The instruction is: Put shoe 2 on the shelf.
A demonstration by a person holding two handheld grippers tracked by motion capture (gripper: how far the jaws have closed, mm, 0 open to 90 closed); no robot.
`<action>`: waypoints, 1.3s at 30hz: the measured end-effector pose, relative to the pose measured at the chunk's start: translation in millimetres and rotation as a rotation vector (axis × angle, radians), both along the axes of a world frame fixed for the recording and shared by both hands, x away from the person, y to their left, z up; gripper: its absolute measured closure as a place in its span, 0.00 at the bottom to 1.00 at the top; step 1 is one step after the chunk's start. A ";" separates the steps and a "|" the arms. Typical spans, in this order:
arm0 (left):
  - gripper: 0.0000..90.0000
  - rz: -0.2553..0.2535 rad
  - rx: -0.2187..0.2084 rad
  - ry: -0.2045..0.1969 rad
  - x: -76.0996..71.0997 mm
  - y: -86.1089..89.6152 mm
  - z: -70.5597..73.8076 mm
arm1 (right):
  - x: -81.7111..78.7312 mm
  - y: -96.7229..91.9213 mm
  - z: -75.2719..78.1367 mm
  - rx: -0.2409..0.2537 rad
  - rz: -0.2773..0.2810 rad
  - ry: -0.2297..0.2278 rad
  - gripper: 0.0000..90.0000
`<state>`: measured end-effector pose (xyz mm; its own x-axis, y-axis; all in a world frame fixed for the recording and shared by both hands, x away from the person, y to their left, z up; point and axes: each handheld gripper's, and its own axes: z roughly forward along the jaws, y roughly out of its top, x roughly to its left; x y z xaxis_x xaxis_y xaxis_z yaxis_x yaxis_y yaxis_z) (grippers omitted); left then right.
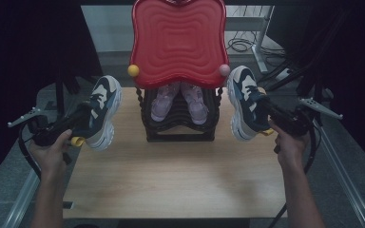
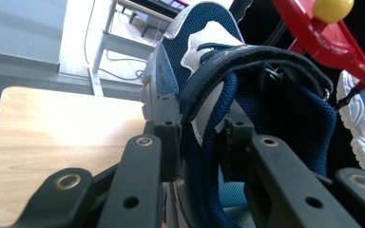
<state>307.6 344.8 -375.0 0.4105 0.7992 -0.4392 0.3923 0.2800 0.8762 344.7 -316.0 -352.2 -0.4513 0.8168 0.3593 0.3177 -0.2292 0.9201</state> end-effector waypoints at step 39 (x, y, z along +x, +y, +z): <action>0.82 -0.002 -0.038 -0.079 18.0 -10.2 48.9 | 6.6 -2.9 42.4 0.012 0.000 -0.047 0.82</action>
